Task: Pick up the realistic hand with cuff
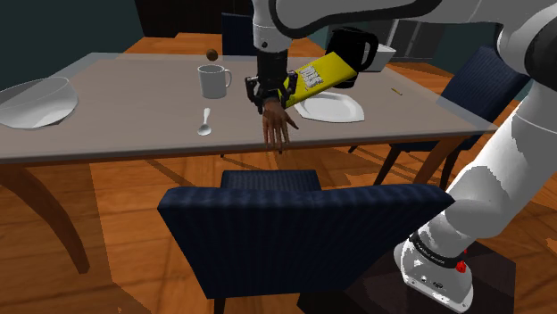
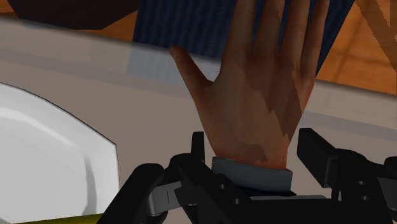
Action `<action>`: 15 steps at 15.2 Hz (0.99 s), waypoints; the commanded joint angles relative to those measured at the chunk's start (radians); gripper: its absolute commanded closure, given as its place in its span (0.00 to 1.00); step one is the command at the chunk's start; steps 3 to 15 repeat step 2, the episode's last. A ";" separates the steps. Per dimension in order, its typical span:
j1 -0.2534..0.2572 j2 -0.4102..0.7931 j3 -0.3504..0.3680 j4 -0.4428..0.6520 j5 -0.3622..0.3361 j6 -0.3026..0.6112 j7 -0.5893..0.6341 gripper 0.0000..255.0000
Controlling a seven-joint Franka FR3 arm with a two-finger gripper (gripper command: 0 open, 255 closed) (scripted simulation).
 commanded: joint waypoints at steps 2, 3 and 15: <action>0.000 0.000 0.000 0.014 0.000 -0.014 -0.002 1.00; 0.000 0.000 0.000 0.014 0.000 -0.014 -0.002 1.00; 0.000 0.000 0.000 0.014 0.000 -0.014 -0.002 1.00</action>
